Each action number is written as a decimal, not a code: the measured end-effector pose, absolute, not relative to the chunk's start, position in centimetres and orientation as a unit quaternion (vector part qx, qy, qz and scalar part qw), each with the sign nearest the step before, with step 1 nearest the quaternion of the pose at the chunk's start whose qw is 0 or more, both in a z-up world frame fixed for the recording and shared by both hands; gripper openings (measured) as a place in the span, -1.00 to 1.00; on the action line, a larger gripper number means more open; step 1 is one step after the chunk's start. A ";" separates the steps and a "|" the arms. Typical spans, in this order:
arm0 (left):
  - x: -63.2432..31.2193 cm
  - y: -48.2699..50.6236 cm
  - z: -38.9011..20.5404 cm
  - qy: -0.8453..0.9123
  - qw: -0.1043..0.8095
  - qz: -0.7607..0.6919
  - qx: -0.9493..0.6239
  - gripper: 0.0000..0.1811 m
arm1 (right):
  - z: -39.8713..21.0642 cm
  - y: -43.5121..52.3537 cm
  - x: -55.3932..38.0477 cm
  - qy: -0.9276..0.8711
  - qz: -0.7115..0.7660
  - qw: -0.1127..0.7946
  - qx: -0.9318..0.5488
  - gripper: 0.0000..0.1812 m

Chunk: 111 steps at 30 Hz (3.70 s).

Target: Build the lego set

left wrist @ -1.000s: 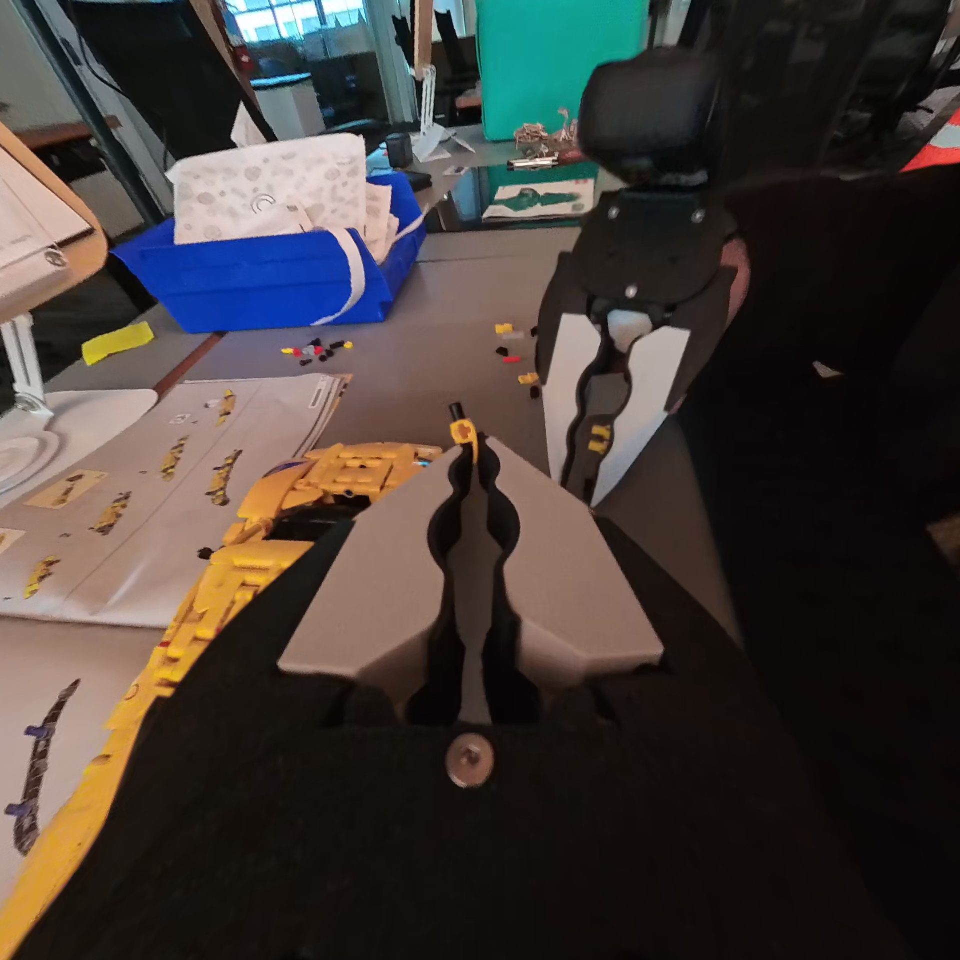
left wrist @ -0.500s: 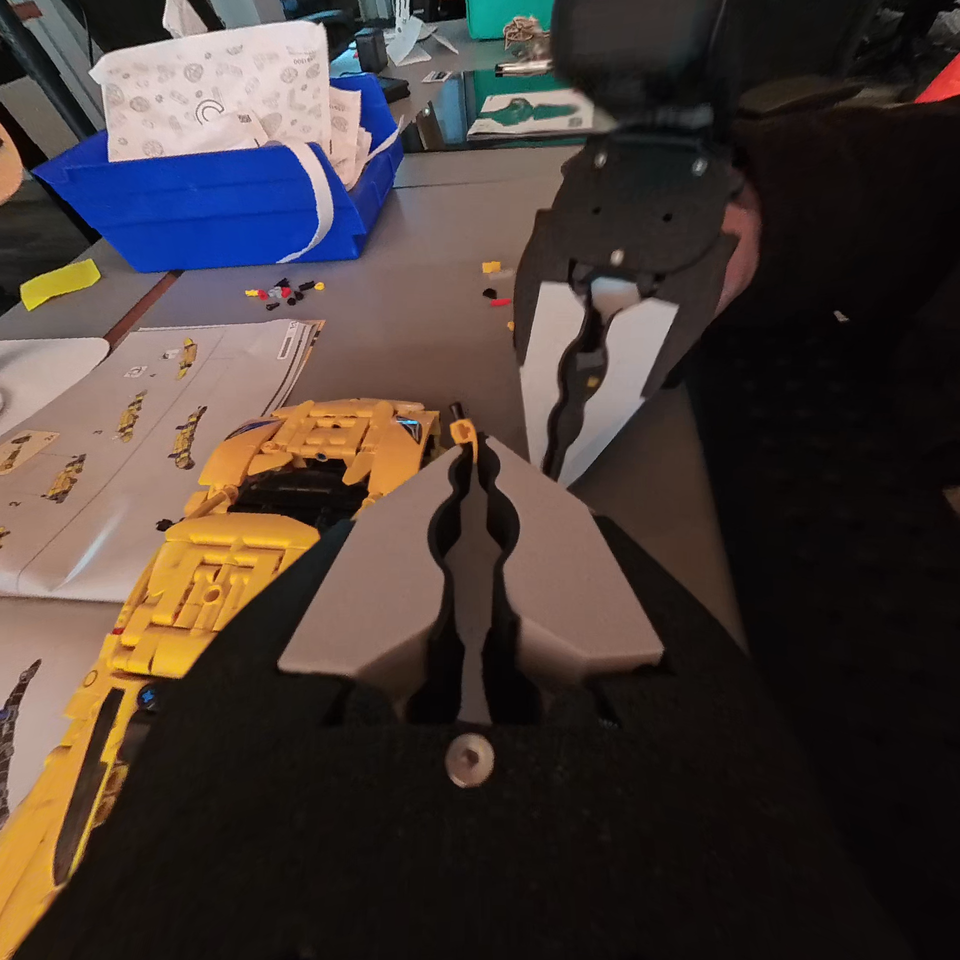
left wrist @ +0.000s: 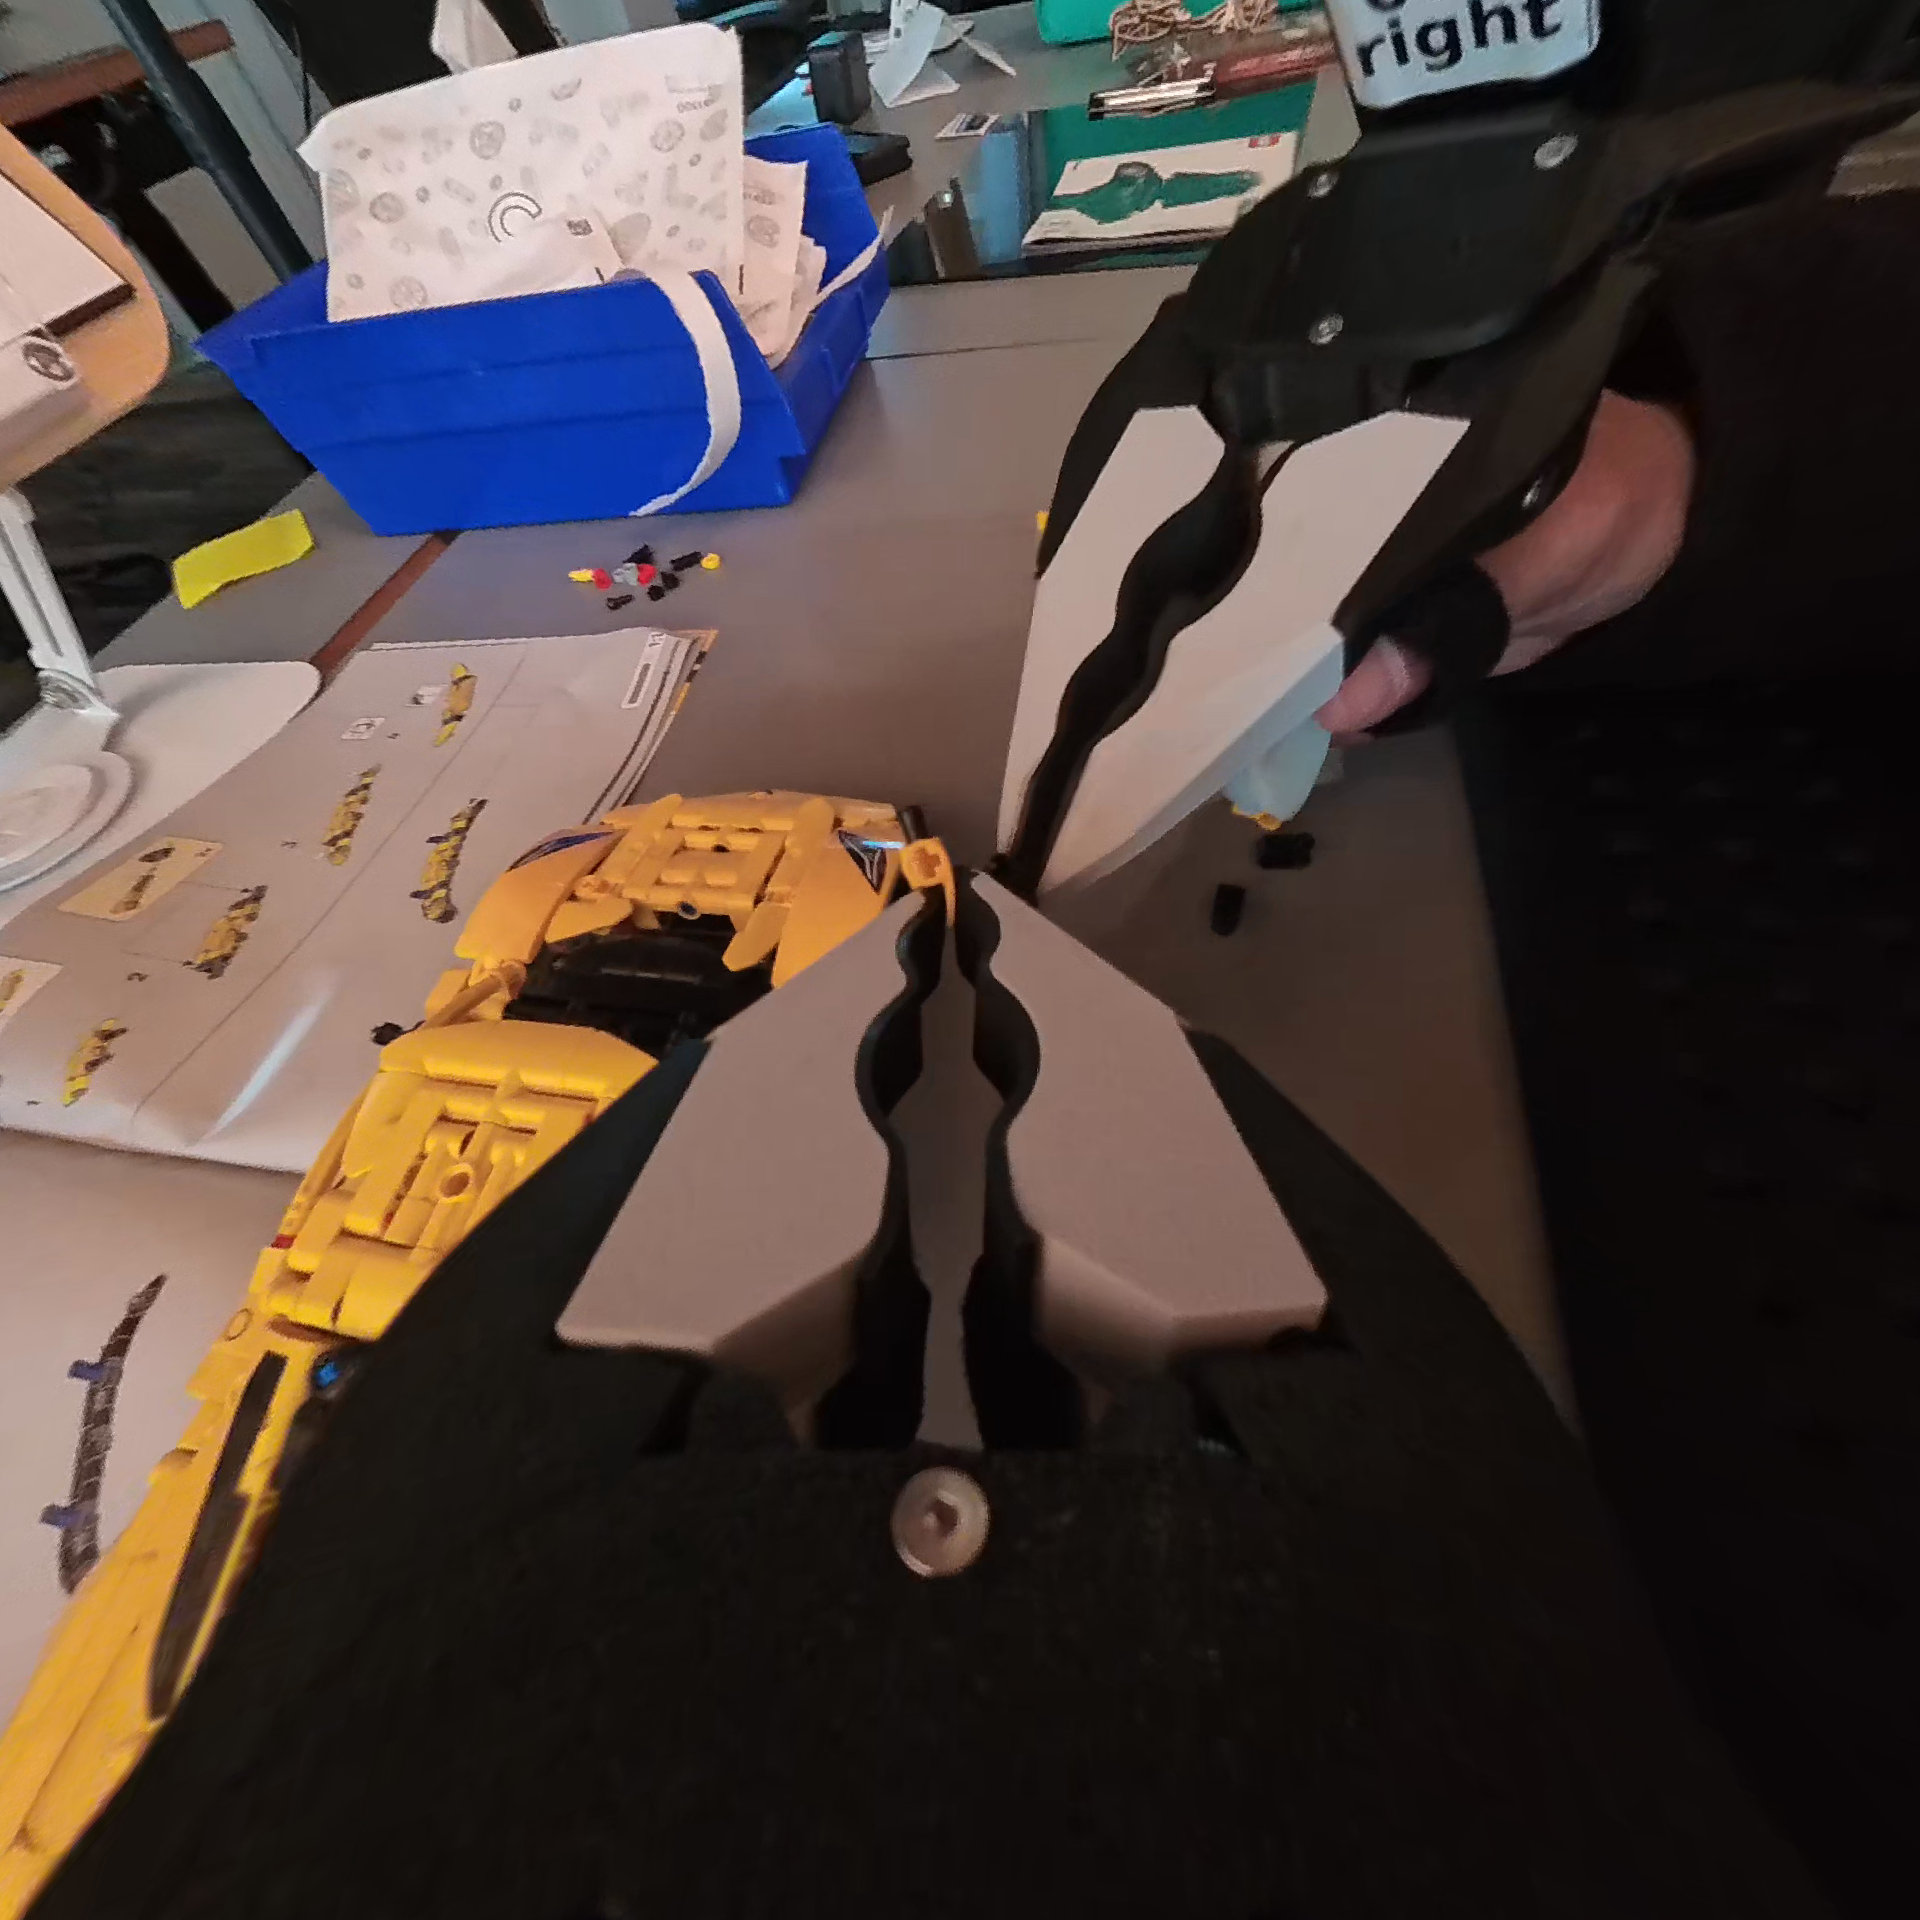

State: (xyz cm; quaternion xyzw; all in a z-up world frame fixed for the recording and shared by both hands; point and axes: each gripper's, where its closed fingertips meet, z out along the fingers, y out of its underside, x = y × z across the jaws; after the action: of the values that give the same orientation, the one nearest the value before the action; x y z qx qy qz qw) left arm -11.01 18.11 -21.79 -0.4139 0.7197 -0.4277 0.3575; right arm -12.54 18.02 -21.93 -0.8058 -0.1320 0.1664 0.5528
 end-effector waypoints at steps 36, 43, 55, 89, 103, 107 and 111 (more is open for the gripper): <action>-10.5 17.5 -22.7 0.762 0.450 -0.314 -0.343 -1.00 | -24.4 18.3 -12.8 -0.138 0.150 0.507 -0.837 -0.98; -10.5 20.0 -20.7 0.705 0.438 -0.376 -0.413 -1.00 | -23.7 18.1 -12.4 -0.130 0.155 0.518 -0.831 -1.00; -14.2 29.1 -16.4 0.580 0.439 -0.478 -0.492 -0.99 | -26.0 17.4 -12.6 -0.186 0.111 0.459 -0.862 -0.99; -38.9 19.8 -13.5 0.439 0.494 -0.473 -0.583 -0.99 | -22.1 1.1 -12.2 -0.039 0.064 0.590 -0.804 -0.87; -36.0 18.9 -12.8 0.486 0.491 -0.456 -0.562 -0.99 | -22.2 1.7 -11.4 -0.034 0.061 0.584 -0.809 -0.86; -36.2 18.7 -13.0 0.478 0.486 -0.468 -0.562 -0.99 | -22.5 1.7 -11.4 -0.039 0.051 0.578 -0.814 -0.86; -36.8 18.9 -12.9 0.467 0.486 -0.476 -0.564 -0.99 | -22.5 1.5 -11.5 -0.045 0.042 0.578 -0.813 -0.87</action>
State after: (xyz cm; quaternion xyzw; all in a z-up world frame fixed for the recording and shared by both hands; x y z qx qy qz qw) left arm -36.84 18.88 -12.85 -0.5644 0.4672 -0.4760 0.4864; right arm -11.49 1.49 -22.54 -0.8133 -0.0454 0.0421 0.5785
